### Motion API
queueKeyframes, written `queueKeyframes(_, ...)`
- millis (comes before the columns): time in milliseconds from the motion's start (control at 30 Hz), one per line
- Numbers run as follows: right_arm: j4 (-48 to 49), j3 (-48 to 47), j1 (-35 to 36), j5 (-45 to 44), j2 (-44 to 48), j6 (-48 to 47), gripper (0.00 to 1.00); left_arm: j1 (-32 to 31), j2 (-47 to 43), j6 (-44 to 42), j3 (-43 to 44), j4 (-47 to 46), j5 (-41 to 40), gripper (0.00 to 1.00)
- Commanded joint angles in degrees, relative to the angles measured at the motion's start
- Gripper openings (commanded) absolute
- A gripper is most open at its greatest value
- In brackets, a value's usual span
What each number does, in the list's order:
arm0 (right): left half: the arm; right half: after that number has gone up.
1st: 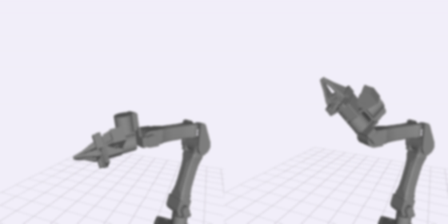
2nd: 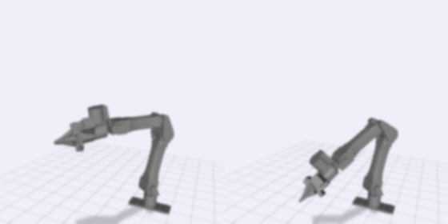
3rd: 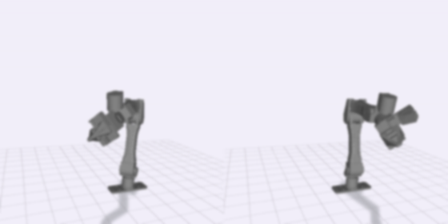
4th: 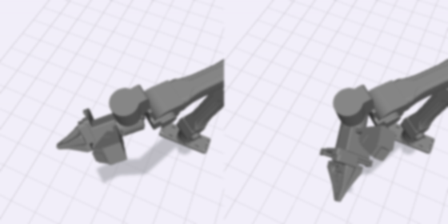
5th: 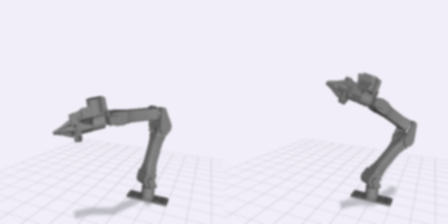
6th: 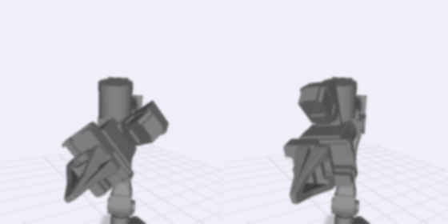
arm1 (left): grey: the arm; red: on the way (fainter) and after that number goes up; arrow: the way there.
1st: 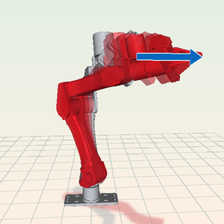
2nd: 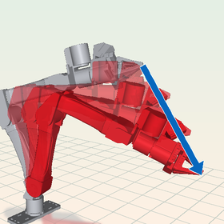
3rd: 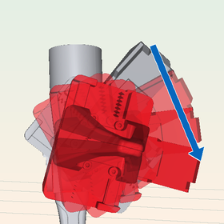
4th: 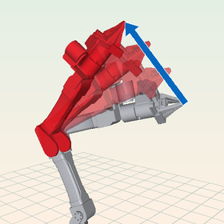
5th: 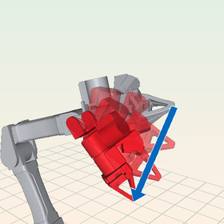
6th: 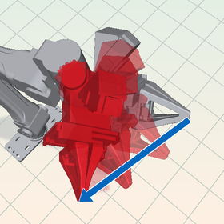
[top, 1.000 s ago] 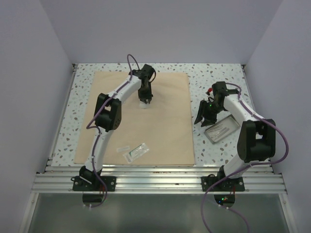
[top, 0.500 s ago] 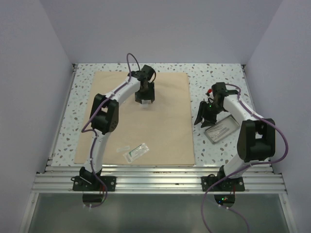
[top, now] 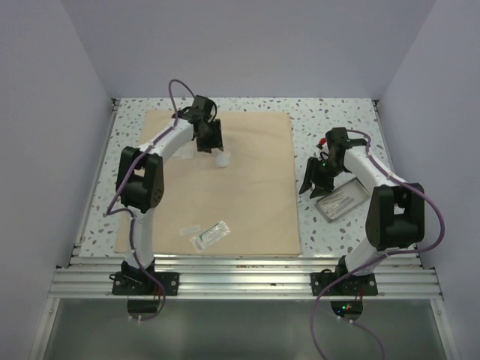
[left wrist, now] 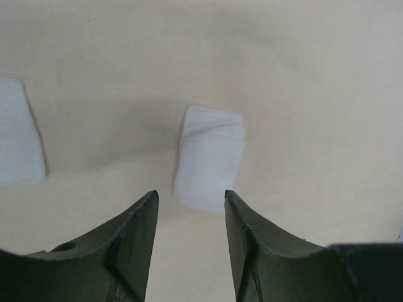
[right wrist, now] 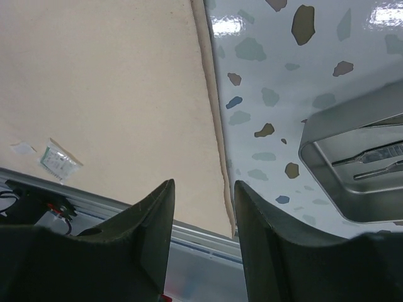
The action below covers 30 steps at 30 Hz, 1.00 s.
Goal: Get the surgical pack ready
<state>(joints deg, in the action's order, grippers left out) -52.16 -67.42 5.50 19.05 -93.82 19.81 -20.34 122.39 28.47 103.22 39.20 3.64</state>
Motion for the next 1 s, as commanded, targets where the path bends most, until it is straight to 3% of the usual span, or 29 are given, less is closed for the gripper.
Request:
queueKeyframes(0, -1.2, -1.7, 0.3, -0.2, 0.6, -0.7, 0.47, 4.1, -3.8, 0.2, -5.3, -4.8, 7.0, 0.5)
queueKeyframes(433, -0.6, 0.6, 1.0, -0.6, 1.3, 0.1, 0.47, 5.8, -5.3, 3.0, -14.5, -13.2, 17.2, 0.5)
queueKeyframes(967, -0.1, 0.3, 1.1, -0.2, 0.3, -0.1, 0.47, 6.0, 0.0, 6.1, -11.7, -11.9, 19.6, 0.47)
